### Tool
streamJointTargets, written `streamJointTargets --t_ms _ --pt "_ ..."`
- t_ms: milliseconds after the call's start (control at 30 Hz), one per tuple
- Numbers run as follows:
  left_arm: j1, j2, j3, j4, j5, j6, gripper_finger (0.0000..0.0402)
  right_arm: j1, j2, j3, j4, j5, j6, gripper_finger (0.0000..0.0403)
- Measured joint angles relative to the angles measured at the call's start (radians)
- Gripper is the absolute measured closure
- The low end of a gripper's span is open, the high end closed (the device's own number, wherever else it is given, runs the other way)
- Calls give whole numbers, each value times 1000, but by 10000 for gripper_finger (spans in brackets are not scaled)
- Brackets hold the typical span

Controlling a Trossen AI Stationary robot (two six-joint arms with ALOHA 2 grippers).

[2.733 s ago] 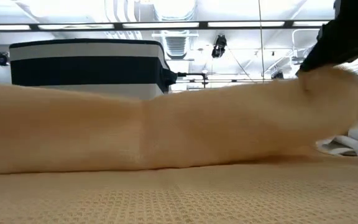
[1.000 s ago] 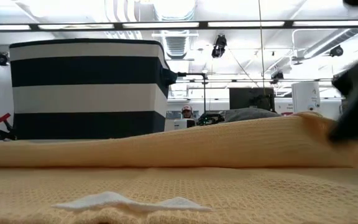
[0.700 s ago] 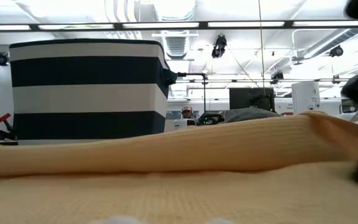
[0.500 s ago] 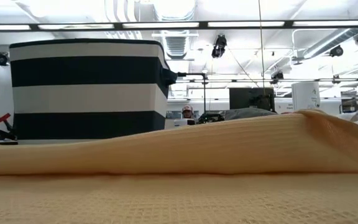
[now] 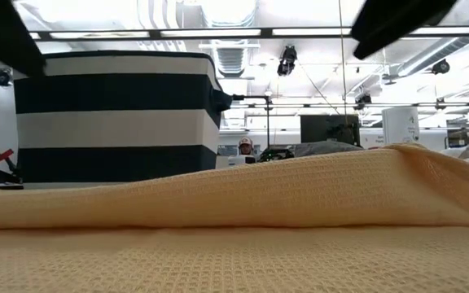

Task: Fold towel
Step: Fold the yellow kitchen towel

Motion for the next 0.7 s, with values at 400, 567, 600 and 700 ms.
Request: streamJointTargets --t_ms 400,567,600,700 --pt "347 -180 -390 173 94 -92 151 -15 19 -5 43 -2 -39 161" --pt "445 -193 -468 326 153 51 142 -4 28 -6 62 -9 -44 162" --pt "460 -195 -484 331 163 56 142 -4 30 -7 65 -10 -46 160" --pt "485 -175 -525 404 199 78 144 -4 36 -7 73 -8 -47 157"
